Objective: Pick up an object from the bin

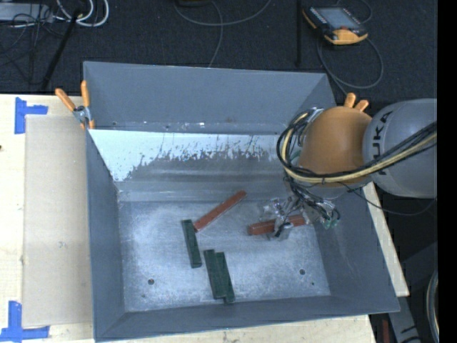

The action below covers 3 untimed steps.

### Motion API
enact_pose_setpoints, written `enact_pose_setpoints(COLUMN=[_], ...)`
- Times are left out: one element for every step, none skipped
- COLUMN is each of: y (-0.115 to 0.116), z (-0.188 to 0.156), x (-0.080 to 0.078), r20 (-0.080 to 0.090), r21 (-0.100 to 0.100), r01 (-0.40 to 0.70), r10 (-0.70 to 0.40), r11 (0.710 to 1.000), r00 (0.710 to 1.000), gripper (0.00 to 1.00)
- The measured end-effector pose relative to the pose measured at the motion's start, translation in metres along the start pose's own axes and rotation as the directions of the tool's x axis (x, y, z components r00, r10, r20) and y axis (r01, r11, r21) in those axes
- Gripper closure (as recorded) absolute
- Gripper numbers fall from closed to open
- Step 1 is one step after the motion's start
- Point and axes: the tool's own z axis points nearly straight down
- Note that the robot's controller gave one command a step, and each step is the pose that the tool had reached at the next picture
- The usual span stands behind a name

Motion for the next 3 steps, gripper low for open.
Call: enact_pose_setpoints(y=[-0.007, 0.016, 0.014], z=[-0.038, -0.042, -0.042], x=[0.011, -0.014, -0.013], r20=[0.0, 0.002, 0.0], r21=[0.002, 0.0, 0.0], r01=[0.168, 0.18, 0.175], r10=[-0.168, -0.18, -0.175], r11=[0.986, 0.984, 0.985], r00=[0.986, 0.984, 0.985], gripper=[1.0, 1.0, 0.0])
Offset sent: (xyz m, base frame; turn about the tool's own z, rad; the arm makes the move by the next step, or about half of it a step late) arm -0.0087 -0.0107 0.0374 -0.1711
